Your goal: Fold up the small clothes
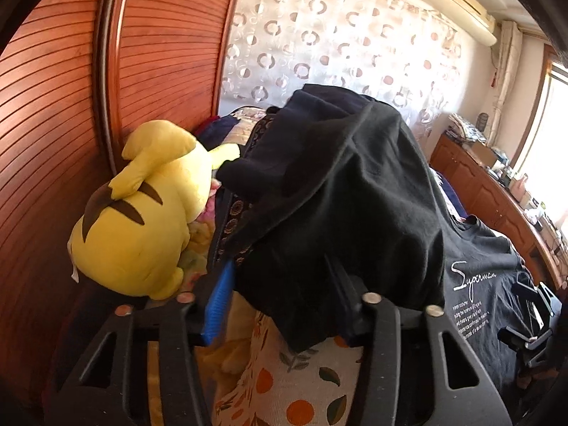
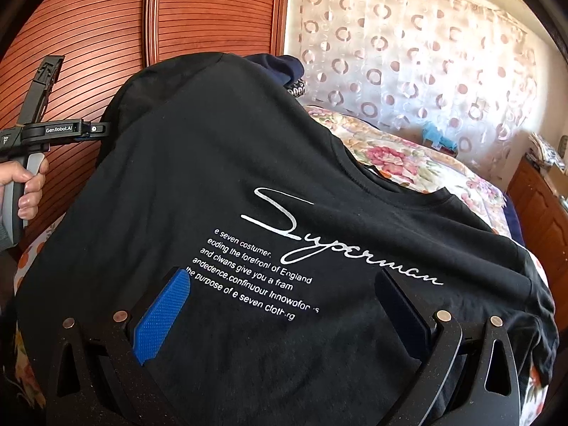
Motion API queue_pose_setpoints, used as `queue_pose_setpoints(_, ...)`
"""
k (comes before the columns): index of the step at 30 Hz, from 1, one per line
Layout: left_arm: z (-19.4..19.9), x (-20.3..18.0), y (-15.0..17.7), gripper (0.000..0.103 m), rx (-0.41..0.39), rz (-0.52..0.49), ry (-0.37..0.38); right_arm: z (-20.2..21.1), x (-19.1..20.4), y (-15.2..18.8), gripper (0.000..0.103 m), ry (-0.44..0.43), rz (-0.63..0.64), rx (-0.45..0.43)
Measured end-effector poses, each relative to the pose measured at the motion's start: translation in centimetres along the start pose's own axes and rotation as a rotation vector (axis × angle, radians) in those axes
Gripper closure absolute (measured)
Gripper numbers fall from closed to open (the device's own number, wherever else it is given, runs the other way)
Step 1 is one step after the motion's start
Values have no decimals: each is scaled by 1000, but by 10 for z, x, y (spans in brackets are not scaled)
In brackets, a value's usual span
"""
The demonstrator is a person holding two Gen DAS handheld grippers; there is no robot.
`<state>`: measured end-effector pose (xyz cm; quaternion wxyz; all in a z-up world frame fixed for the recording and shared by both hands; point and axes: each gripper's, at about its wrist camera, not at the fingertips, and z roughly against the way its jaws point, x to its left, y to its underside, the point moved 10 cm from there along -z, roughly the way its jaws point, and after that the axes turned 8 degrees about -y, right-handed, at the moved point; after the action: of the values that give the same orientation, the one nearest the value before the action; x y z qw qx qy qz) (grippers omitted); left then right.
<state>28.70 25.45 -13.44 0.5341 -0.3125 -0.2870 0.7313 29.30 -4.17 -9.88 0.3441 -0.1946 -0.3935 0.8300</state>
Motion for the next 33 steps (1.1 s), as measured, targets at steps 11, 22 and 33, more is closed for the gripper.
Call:
queue_pose_setpoints(11,45,-10,-17,95,-93,-32,-13,-6,2,-5,0,9,-11,-7)
queue_pose_setpoints(22,94,-120,-56,95,-151,-226,85,19,-13,-8,0,28,-40,-75)
queue_pose_setpoints(33,100,-181,-29,49,-99,-327,172,53,-43,14,0,122,-130,-106)
